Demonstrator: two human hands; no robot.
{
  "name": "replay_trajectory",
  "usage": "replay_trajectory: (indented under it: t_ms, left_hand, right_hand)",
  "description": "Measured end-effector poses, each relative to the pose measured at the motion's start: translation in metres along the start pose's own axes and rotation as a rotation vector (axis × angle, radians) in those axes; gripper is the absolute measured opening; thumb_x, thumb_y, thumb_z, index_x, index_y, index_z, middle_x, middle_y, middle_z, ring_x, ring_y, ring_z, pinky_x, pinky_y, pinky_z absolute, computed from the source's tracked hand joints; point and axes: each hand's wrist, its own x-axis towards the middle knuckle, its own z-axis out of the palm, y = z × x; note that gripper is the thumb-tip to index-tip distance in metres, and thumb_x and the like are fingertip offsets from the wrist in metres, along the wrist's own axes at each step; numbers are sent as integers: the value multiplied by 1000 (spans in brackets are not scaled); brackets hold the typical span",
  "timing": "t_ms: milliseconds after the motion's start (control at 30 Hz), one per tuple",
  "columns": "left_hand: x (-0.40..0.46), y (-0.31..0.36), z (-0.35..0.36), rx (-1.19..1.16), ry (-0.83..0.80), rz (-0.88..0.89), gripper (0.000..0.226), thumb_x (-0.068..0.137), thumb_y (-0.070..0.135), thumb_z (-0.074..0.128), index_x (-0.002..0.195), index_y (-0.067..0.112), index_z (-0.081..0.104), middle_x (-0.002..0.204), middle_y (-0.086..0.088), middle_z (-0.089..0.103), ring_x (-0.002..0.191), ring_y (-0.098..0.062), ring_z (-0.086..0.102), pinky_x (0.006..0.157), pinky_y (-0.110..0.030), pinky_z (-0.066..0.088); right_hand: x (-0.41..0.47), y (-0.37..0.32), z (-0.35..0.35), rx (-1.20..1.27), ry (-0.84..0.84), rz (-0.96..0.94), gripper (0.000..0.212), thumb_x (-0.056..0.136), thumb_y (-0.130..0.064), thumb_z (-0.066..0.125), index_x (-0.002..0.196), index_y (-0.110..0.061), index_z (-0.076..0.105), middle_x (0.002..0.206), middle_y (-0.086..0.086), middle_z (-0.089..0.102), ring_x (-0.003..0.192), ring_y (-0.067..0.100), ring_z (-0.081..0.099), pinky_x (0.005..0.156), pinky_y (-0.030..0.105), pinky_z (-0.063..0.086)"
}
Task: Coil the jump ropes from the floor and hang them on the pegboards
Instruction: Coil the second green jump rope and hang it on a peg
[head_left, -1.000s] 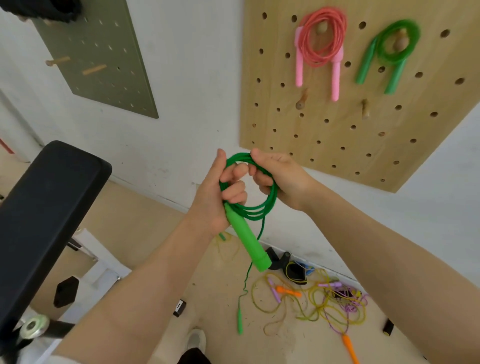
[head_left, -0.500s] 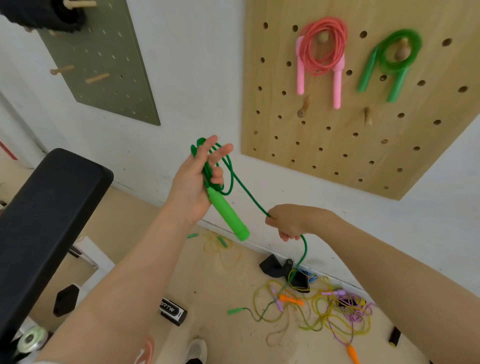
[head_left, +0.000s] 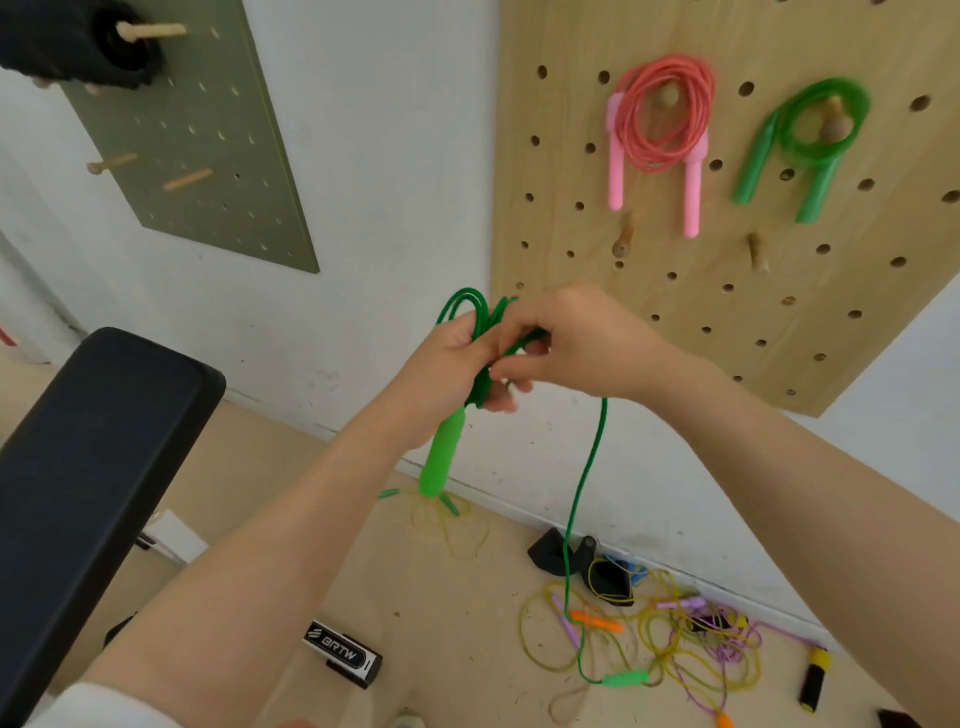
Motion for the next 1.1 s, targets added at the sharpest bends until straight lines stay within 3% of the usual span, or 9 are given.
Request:
replay_trajectory:
  t_ms: [100, 267, 433, 567, 667, 733, 833, 967, 1100]
  left_hand:
    - [3, -4, -9, -198, -157, -61, 30, 100, 22, 32, 78, 11, 50, 39, 3, 42, 28, -5, 25, 35, -16, 18]
    - [10, -1, -32, -555, -293, -142, 41, 85, 45, 33, 57, 18, 48, 35, 8, 30, 25, -2, 15, 34, -18, 11]
    - [17, -3, -51, -645, -380, -169, 46, 88, 45, 31, 51, 22, 45, 32, 12, 28, 28, -6, 8, 31, -17, 13]
    - [25, -1, -64, -696, -462, -160, 45, 87, 47, 32, 52, 23, 45, 34, 11, 22, 27, -6, 11, 31, -15, 18]
    - [34, -2, -65, -530, -258, -184, 48, 89, 52, 35, 54, 20, 38, 37, 7, 34, 28, -5, 25, 35, -16, 24]
    - [39, -6, -66, -383, -166, -158, 48, 88, 55, 35, 59, 17, 36, 49, 4, 46, 38, -8, 34, 46, -19, 33]
    - [42, -7, -70, -367, -222, -141, 42, 76, 56, 40, 68, 15, 41, 54, 6, 48, 41, -5, 33, 49, -17, 36]
    - [45, -8, -73, -567, -195, -117, 41, 93, 43, 34, 64, 18, 45, 44, 11, 29, 34, -2, 25, 40, -14, 26]
    - [50, -14, -77, -932, -125, -135, 40, 96, 35, 34, 61, 18, 43, 45, 9, 39, 31, -1, 37, 35, -12, 36]
  right_hand:
    - [12, 6, -8, 135, 141, 12, 21, 72, -28, 77, 83, -18, 62, 64, -19, 49, 55, -1, 47, 54, 13, 36]
    - [28, 16, 0, 334, 194, 138, 20, 85, -24, 65, 101, -12, 65, 75, -21, 55, 59, -10, 47, 59, 10, 36]
    - [38, 9, 33, 471, 62, 177, 38, 99, -24, 39, 135, -12, 44, 130, -2, 51, 123, 4, 43, 105, 20, 31]
    - [48, 3, 41, 556, 113, 205, 27, 99, -25, 38, 108, -8, 57, 81, -12, 55, 73, -3, 48, 73, 15, 39]
    - [56, 9, 36, 329, 203, 227, 29, 97, -30, 43, 86, -8, 58, 58, -6, 47, 48, 2, 42, 50, 15, 33]
    - [59, 14, 34, 217, 251, 238, 35, 97, -33, 44, 76, -8, 58, 53, -4, 46, 45, 4, 40, 47, 17, 32]
    - [61, 22, 37, 509, 279, 354, 46, 98, -36, 41, 60, -13, 54, 48, -3, 44, 43, 5, 36, 46, 17, 30]
    - [68, 25, 52, 852, 138, 456, 45, 99, -41, 33, 67, -17, 56, 51, -5, 41, 46, 8, 30, 45, 18, 24]
    - [78, 20, 68, 899, 114, 424, 35, 101, -35, 30, 80, -24, 56, 60, -8, 49, 49, 8, 33, 46, 17, 26]
